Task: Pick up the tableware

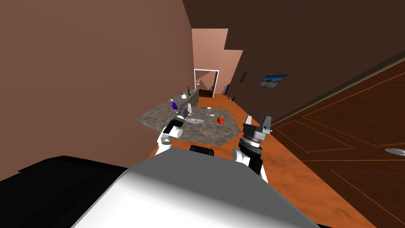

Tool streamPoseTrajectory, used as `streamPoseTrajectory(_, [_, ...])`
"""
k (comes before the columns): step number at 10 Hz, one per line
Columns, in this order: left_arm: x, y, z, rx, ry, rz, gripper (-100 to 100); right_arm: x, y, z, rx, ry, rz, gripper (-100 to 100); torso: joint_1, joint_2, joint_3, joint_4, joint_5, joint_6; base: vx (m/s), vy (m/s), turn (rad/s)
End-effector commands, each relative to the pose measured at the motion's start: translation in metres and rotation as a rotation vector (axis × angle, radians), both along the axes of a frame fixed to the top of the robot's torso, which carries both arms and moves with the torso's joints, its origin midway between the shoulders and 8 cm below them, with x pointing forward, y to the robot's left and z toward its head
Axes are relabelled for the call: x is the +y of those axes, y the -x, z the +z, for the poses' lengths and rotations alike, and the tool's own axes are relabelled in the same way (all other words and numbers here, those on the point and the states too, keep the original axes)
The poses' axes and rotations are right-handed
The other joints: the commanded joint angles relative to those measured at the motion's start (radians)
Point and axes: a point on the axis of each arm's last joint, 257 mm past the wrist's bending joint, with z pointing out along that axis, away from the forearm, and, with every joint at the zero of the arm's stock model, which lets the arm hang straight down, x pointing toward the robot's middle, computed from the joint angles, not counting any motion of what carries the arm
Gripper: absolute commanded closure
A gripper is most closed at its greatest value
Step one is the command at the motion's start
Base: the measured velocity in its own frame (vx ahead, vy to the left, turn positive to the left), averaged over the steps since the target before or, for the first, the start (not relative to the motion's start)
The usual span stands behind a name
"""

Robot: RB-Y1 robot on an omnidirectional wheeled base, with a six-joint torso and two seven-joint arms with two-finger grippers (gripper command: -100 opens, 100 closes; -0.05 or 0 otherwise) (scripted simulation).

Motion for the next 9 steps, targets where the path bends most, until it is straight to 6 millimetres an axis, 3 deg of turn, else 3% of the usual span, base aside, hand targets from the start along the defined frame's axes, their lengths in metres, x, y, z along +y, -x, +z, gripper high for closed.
streamPoseTrajectory(1, [-0.002,-0.005,-0.007,0.038,-0.004,-0.004,-100,0.0,0.0,0.0,0.0,0.0,0.0,0,0.0,0.0,0.0,0.0,0.0,0.0,0.002,-0.052,-0.026])
streamPoseTrajectory(9, [-0.013,-0.025,-0.035,0.193,-0.03,-0.023,-100,0.0,0.0,0.0,0.0,0.0,0.0,0,0.003,0.0,0.0,0.0,0.001,0.0,0.002,-0.03,-0.023])
